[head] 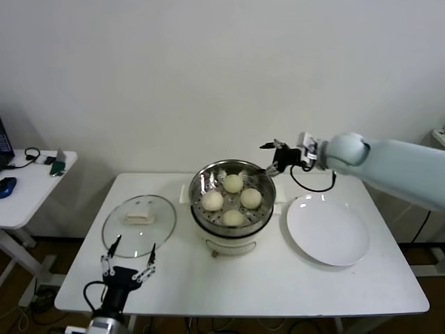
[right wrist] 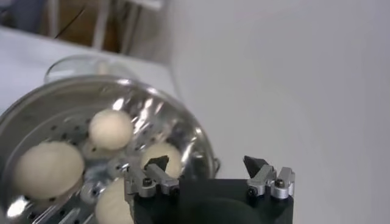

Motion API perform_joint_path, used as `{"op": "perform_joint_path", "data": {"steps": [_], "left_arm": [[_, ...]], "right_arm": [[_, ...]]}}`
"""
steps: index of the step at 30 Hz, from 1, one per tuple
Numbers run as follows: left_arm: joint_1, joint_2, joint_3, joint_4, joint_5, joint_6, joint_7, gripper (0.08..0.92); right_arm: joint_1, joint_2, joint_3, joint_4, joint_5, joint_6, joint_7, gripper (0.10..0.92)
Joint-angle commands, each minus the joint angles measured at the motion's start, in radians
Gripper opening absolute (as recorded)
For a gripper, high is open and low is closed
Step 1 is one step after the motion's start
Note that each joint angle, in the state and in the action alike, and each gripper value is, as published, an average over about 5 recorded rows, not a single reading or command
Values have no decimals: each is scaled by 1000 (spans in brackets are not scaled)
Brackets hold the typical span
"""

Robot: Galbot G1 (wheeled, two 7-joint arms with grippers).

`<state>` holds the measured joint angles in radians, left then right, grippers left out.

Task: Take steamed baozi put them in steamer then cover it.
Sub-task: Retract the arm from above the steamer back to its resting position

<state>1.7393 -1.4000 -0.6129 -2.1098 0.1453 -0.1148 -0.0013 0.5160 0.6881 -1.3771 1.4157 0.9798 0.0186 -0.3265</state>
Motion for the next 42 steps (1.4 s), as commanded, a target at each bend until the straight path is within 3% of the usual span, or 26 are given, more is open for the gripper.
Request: {"op": "perform_joint_path", "data": {"steps": [1,9,17,30,36,42], "left_arm": [[-40,-14,-1,-2,26,7,-6,823],[-67,-15,-9,1,104,27,-41,823],[-87,3,-23,-4,323,46,-68,823],[-117,104,-32,60,1065,114,-73,823],[-202,163,26,178,1196,129,-79,823],[-331,178,68,370,1238,130,-89,823]], "right_arm": [[-694,-288,732,173,-93,110,210,823],[-1327,-172,1456,225,-182,105,200,823],[-1707,62,1849,295,-311,76,153,823],[-1894,336,2049,317,-433,42,87,823],[-1862,367,2053,286,-474,10,75,823],[-1883,397,2059,283,-524,9,73,823]]}}
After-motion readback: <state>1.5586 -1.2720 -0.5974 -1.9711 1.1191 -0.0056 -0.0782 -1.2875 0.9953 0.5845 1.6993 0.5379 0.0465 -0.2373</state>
